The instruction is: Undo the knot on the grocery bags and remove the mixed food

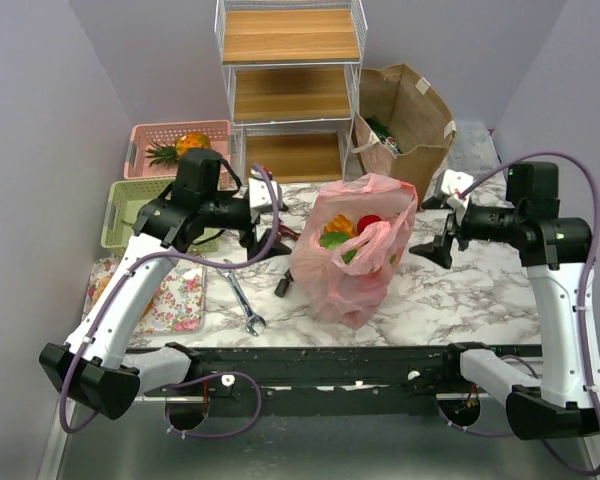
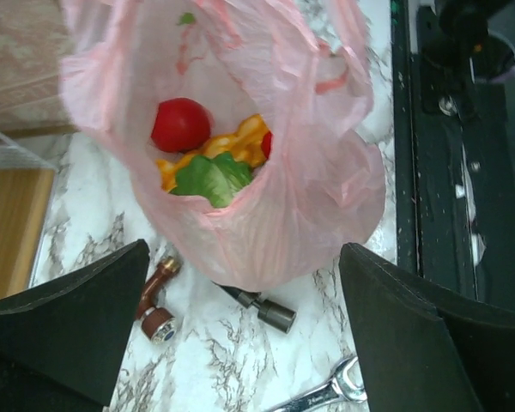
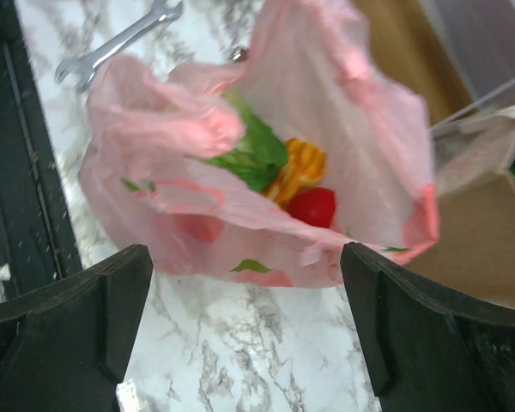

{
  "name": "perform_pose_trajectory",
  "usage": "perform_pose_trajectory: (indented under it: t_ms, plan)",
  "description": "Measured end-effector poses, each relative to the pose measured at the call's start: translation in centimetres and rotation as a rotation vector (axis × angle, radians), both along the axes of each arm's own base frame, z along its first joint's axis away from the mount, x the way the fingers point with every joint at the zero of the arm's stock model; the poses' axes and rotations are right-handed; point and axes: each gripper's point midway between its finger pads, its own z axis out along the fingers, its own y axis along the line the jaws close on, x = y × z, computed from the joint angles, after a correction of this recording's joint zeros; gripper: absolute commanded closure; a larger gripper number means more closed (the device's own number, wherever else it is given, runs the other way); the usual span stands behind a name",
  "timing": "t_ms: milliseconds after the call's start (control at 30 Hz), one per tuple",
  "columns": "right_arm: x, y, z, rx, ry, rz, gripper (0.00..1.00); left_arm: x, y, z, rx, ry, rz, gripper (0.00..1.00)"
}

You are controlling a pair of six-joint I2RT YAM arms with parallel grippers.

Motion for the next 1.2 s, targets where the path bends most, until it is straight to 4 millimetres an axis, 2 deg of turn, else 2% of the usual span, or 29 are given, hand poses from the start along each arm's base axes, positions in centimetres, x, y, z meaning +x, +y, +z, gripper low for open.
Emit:
perform_pose_trajectory:
  t_ms: [133,267,367,467,533,567,700,767,833,900,1000,1100,1133,1200]
  plan:
    - [-1.4,1.4,-4.4,-0.039,0.047,0.127,0.00,-2.3,-2.3,-3.0,0.057,-0.006,-0.138,0.04]
    - [-3.1,4.4,-8.8,-0.082,0.115,0.271,0.00,-4.2,-4.1,-4.8,0.080,0.014,-0.226,0.04]
    - [-3.6,6.3,-9.7,-0.105,0.093,0.340,0.00,-3.8,-4.6,-5.0,0.082,0.010,-0.230,0.03]
    - [-3.0,7.3,-10.0,-0.118,0.037,0.364,0.00,-3.4,-5.0,-5.3,0.090,0.000,-0.223,0.02]
    - [-2.9,7.7,-11.0,-0.131,0.018,0.381,0.00,-3.1,-5.3,-5.4,0.094,-0.016,-0.220,0.01]
    - [-3.0,7.8,-12.0,-0.142,0.016,0.386,0.03,-3.1,-5.7,-5.5,0.098,-0.026,-0.224,0.01]
    - [-4.2,8.0,-17.0,-0.189,0.040,0.392,0.43,-3.2,-7.4,-6.8,0.130,-0.026,-0.258,0.01]
    - [-4.0,7.9,-18.2,-0.201,0.043,0.363,0.59,-2.9,-8.5,-8.0,0.154,-0.015,-0.272,0.02]
    - [-3.1,8.0,-17.7,-0.198,0.018,0.321,0.77,-2.5,-9.3,-9.3,0.174,-0.002,-0.283,0.01]
    - [-2.1,8.1,-16.2,-0.184,-0.025,0.284,0.87,-2.1,-9.7,-10.6,0.195,0.013,-0.288,0.01]
    - [-1.4,8.3,-13.1,-0.146,-0.106,0.244,0.91,-1.6,-10.1,-11.5,0.210,0.019,-0.299,0.02]
    - [-1.7,7.9,-10.7,-0.113,-0.188,0.227,0.93,-1.3,-11.0,-11.9,0.211,0.000,-0.322,0.03]
    - [-1.9,7.8,-10.1,-0.108,-0.207,0.222,0.94,-1.3,-11.2,-11.9,0.210,-0.004,-0.327,0.10]
    - [-2.0,7.4,-9.6,-0.106,-0.233,0.208,0.96,-1.5,-11.7,-12.0,0.208,-0.009,-0.340,0.34]
